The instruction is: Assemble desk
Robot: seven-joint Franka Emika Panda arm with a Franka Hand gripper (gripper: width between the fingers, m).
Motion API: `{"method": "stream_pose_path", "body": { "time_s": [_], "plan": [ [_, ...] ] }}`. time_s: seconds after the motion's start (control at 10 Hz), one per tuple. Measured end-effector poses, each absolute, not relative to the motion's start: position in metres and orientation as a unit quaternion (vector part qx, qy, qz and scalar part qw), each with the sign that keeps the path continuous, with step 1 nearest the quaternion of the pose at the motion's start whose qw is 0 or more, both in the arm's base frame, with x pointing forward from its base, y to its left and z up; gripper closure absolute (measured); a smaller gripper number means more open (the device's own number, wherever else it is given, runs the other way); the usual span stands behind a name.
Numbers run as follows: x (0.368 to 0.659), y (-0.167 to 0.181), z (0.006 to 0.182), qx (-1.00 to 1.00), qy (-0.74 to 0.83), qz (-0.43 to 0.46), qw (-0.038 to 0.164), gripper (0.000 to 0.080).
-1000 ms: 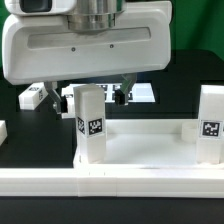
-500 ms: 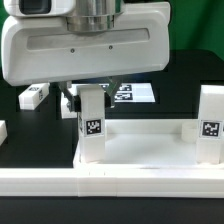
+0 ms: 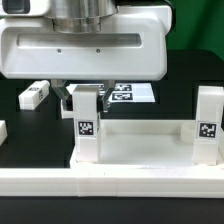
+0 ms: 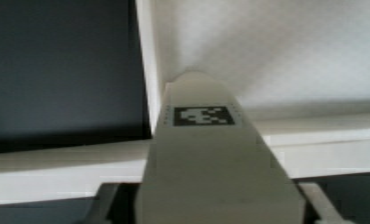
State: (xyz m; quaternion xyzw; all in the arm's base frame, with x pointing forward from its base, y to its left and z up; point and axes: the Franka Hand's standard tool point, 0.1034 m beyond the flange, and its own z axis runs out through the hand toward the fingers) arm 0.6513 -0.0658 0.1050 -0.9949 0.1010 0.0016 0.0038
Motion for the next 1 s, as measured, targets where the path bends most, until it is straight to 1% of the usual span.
{"method": "stream_pose_path", "body": {
  "time_s": [0.5,0.7,1.0],
  "plan": [
    [0.6512,-0.0636,0.1039,-0.923,0.384,0.002,0.006,0.0511],
    [0.651,-0.0638,0.1039,-0.891,0.454,0.004,0.006,0.0509],
    [0.6513,-0.0639,0.1039,-0.874,0.486,0.003,0.006,0.0509]
  ]
}}
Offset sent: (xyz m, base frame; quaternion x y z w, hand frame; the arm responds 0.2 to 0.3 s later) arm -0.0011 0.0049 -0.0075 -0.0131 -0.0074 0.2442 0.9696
